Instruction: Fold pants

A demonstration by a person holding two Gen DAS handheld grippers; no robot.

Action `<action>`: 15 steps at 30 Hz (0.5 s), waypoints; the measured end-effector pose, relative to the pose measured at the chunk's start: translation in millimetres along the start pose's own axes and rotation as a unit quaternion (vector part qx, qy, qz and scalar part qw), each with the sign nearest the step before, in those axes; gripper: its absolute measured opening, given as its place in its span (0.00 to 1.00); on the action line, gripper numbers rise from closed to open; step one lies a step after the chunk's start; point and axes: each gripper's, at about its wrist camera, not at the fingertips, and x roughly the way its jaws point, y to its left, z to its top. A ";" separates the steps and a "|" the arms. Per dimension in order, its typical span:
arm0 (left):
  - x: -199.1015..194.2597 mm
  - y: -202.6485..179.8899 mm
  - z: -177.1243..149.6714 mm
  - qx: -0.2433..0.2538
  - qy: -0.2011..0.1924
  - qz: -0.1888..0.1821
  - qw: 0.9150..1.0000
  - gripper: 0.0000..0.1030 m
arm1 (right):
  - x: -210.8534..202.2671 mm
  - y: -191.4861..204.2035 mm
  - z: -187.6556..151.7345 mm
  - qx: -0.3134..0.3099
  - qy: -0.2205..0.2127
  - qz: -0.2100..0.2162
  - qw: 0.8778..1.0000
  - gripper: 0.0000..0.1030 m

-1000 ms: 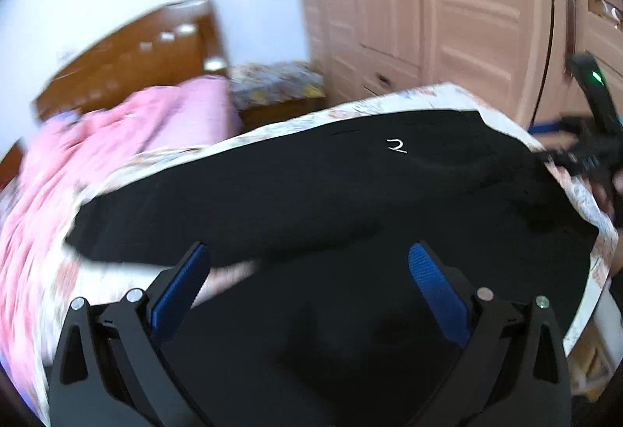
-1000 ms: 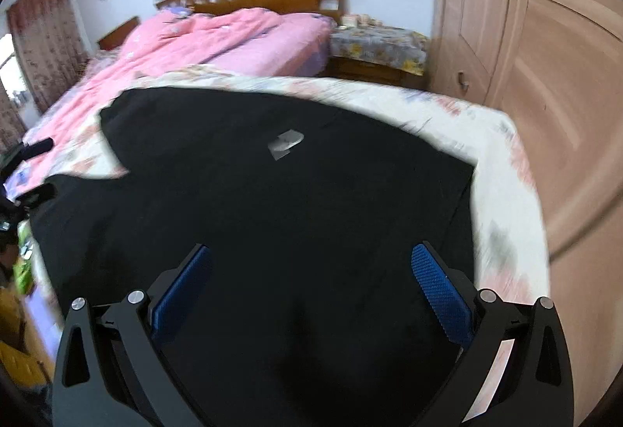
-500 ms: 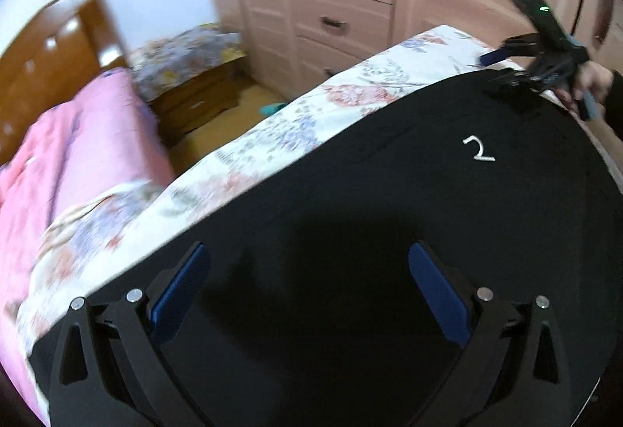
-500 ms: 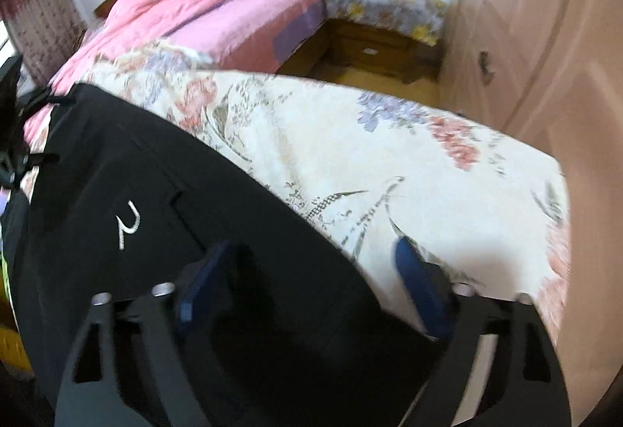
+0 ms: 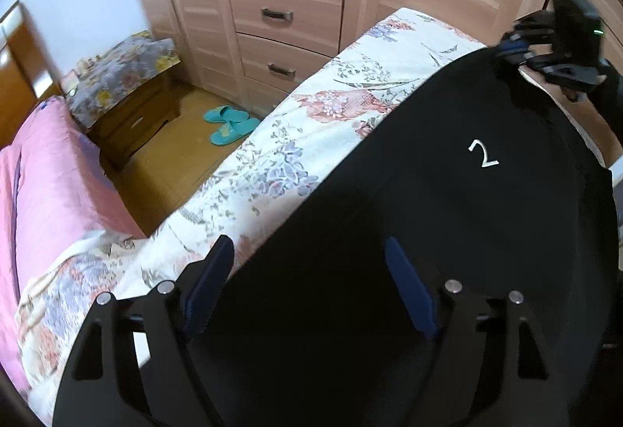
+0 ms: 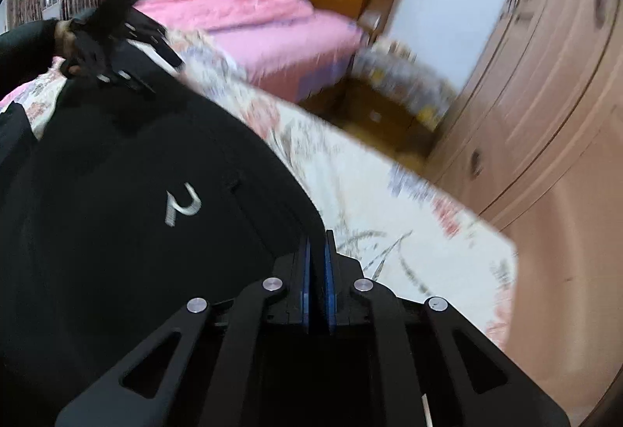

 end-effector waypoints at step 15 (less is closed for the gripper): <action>-55.8 -15.6 -27.8 -0.006 -0.027 0.007 1.000 0.16 | -78.7 54.0 -12.7 0.001 -0.085 -0.063 0.994 0.08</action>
